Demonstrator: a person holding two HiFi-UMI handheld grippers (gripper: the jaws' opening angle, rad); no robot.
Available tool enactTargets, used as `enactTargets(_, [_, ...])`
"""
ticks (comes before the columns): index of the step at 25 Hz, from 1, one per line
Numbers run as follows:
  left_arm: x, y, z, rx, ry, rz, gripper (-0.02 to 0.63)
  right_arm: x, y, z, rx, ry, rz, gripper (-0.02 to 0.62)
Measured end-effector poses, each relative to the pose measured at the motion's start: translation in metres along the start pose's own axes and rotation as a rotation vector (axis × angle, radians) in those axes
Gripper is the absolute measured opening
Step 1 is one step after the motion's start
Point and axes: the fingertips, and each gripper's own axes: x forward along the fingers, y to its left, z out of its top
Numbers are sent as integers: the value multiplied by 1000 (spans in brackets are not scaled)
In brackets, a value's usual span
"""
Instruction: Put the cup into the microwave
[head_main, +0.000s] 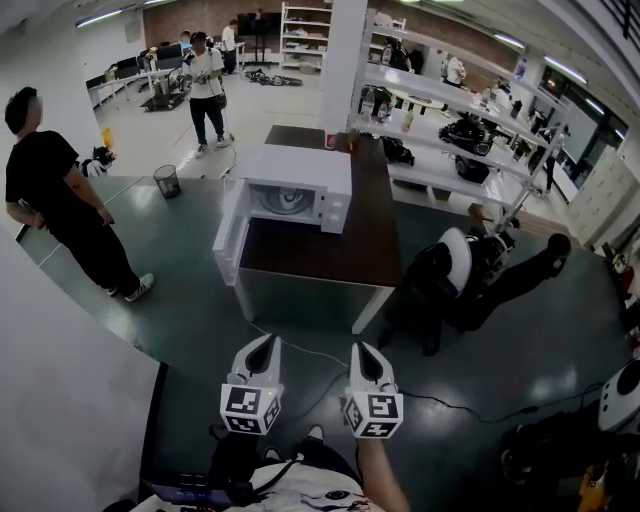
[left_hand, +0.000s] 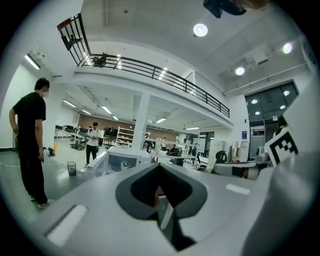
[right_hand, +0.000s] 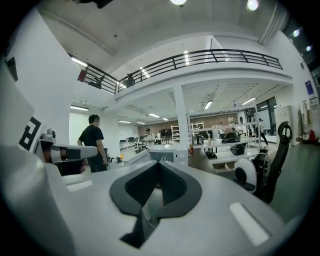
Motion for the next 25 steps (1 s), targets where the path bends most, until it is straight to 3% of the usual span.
enactTargets(11, [-72, 17, -28, -51, 68, -20, 0, -43, 66, -25, -19, 35, -7, 2])
enactTargets(25, [-59, 10, 2, 7, 20, 18, 0, -51, 29, 21, -22, -95, -19, 0])
